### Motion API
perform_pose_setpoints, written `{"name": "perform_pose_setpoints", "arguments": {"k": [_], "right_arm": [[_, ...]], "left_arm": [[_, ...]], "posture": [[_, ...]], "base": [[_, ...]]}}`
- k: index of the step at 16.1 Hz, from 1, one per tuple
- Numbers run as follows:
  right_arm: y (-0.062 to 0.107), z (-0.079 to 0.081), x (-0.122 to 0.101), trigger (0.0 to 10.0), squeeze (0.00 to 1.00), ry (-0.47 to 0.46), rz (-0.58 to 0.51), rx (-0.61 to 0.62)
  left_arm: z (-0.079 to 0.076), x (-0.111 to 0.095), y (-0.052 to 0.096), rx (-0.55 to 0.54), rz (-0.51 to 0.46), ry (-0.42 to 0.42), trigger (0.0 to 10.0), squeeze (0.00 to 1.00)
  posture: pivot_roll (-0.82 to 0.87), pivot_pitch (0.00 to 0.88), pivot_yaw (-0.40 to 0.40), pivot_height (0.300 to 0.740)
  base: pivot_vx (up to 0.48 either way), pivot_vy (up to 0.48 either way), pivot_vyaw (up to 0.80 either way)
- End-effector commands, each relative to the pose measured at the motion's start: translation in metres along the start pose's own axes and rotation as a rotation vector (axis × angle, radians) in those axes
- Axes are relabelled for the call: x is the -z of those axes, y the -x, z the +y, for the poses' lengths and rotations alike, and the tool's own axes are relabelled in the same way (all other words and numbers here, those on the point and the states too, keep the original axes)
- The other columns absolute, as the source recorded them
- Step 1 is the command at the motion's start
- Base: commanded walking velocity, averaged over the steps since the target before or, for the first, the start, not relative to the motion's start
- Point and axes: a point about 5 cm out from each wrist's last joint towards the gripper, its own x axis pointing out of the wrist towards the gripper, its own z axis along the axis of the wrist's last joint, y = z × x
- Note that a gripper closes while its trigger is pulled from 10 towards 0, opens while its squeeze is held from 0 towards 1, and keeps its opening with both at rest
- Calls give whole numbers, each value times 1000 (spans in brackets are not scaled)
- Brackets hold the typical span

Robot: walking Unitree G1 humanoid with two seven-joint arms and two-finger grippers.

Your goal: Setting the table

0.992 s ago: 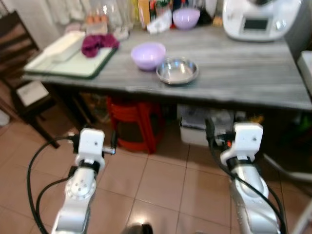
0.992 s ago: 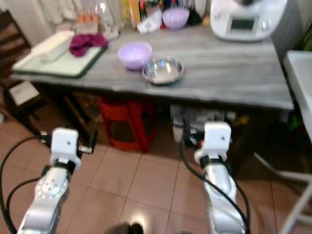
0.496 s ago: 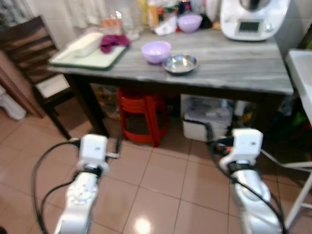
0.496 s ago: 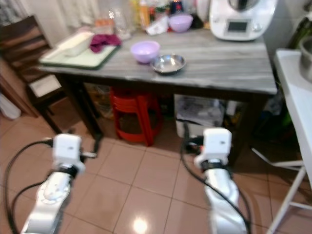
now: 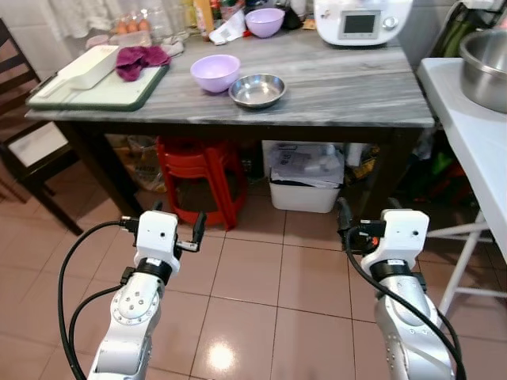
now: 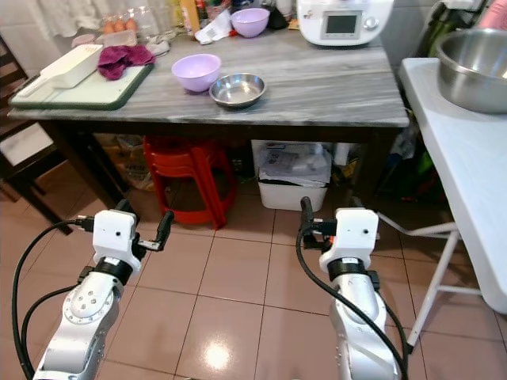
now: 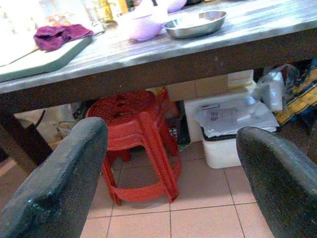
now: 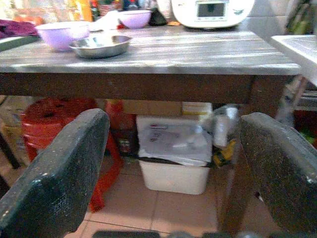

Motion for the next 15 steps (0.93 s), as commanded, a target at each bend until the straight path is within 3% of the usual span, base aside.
{"name": "perform_pose_setpoints", "arguments": {"k": [1, 10, 15], "right_arm": [[-2, 2, 0, 10000, 0, -4, 2, -4], [-1, 2, -4, 10000, 0, -7, -6, -7], [-3, 1, -4, 10000, 0, -8, -4, -9]], "left_arm": [[3, 3, 2, 1, 10, 5, 10000, 0], [-1, -3, 0, 33, -9, 33, 10000, 0], [-1, -3, 0, 38, -6, 40, 10000, 0]], "posture": [[-139, 97, 101, 740], [-147, 103, 91, 740], [-148, 103, 88, 740]], "base": [[0, -255, 0], [0, -309, 0], [0, -337, -433]]}}
